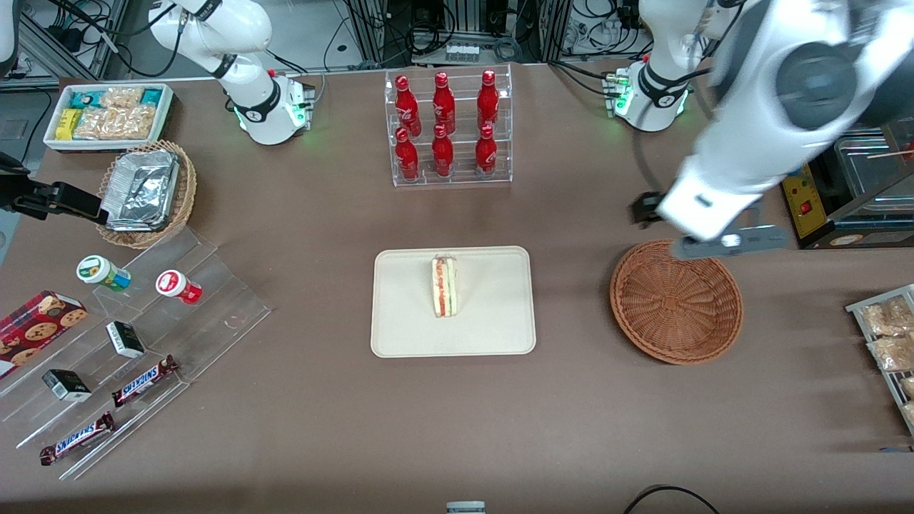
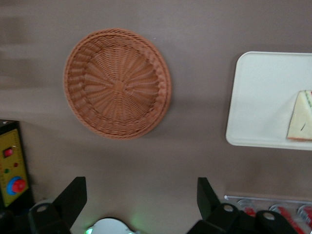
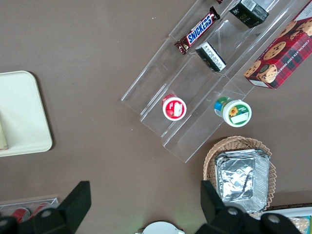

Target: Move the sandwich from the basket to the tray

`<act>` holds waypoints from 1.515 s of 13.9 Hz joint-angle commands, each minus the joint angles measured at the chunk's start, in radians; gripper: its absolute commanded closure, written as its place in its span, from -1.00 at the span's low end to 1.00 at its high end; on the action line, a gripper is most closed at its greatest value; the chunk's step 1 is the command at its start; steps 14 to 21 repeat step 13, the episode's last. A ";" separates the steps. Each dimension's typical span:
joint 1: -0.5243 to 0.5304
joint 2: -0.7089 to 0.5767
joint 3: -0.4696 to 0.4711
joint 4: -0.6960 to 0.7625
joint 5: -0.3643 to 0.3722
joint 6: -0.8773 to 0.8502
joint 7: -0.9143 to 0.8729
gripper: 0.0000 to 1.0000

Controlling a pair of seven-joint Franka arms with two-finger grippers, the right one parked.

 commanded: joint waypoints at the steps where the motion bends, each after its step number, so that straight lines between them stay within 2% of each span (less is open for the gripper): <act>1: 0.118 -0.085 -0.010 -0.048 -0.041 -0.035 0.175 -0.99; 3: 0.169 -0.109 0.018 -0.048 -0.041 -0.047 0.245 -0.99; 8: 0.163 -0.146 0.148 -0.068 -0.041 -0.040 0.348 -0.99; 21: 0.167 -0.119 0.151 -0.030 -0.034 -0.037 0.351 -1.00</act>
